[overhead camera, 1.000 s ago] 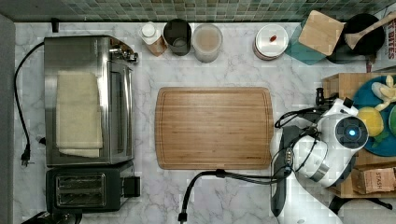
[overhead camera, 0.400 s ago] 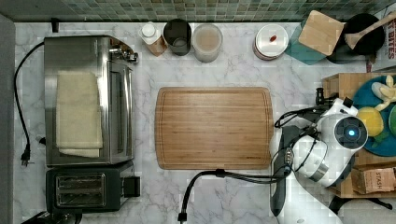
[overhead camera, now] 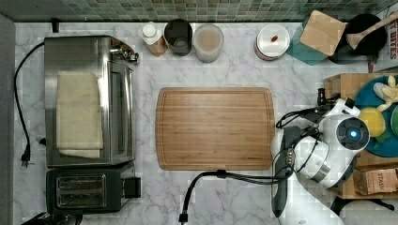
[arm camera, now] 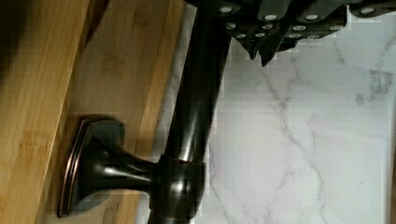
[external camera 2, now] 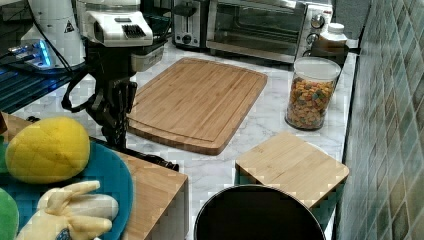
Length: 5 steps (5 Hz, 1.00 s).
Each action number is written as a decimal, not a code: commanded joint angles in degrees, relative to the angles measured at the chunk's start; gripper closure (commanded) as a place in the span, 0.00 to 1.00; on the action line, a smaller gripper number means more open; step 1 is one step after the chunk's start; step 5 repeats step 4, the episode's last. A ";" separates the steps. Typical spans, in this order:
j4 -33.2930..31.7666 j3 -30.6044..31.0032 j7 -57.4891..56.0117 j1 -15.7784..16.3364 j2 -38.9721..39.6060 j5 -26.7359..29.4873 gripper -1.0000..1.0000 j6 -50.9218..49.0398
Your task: Close the drawer.
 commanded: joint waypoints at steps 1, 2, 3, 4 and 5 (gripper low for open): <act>9.47 -6.39 0.55 -5.46 -0.64 -1.14 1.00 5.18; 9.46 -6.59 0.45 -5.26 -0.61 -1.01 1.00 5.21; 9.50 -5.10 1.07 -6.72 -0.78 -1.98 1.00 5.15; 9.47 -6.24 0.62 -5.62 -0.66 -1.24 1.00 5.18; 9.47 -6.24 0.62 -5.62 -0.66 -1.24 1.00 5.18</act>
